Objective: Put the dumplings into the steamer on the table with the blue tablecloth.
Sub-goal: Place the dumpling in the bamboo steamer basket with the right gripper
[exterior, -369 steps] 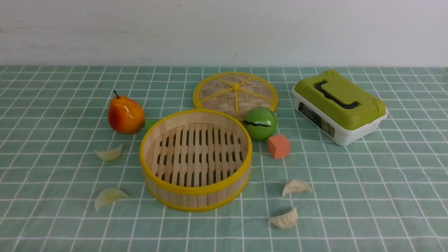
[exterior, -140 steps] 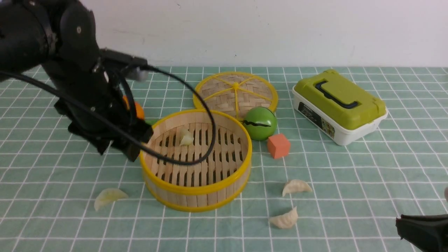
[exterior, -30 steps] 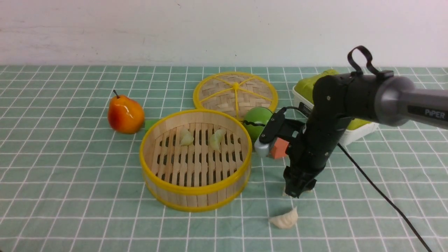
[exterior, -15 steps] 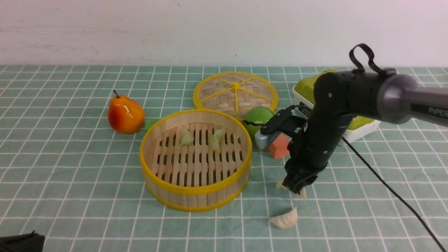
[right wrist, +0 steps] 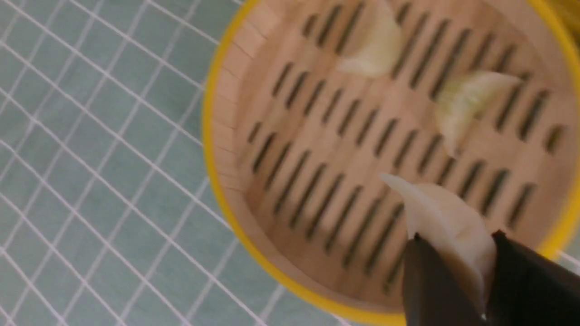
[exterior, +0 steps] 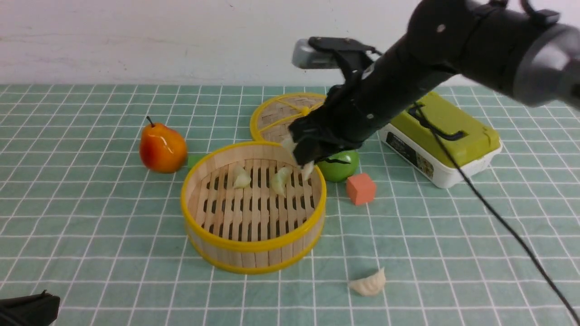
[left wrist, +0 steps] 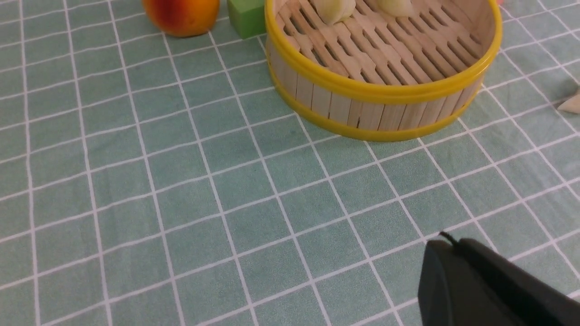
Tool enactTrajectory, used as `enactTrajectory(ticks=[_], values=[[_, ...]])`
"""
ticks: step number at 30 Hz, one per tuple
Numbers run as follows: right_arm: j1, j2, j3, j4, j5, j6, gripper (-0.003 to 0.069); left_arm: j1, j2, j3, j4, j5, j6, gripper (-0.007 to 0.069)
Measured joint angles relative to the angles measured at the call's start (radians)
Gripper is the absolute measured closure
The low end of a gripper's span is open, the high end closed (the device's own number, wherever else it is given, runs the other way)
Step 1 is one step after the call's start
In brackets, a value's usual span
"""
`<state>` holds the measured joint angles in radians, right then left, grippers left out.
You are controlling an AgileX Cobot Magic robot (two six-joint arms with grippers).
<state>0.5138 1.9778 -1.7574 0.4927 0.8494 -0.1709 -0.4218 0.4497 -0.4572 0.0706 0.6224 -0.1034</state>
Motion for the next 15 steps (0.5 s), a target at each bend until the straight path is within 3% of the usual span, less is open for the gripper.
enactTrajectory(ticks=[5, 15], values=[[0.096, 0.136, 0.002, 0.014, -0.171, 0.086, 0.0491, 0.0, 0.0, 0.0, -0.028, 0.0, -0.001, 0.0638], [0.103, 0.238, 0.002, 0.035, -0.258, 0.149, 0.0464, 0.0, 0.0, 0.0, -0.041, 0.002, -0.001, 0.0638]])
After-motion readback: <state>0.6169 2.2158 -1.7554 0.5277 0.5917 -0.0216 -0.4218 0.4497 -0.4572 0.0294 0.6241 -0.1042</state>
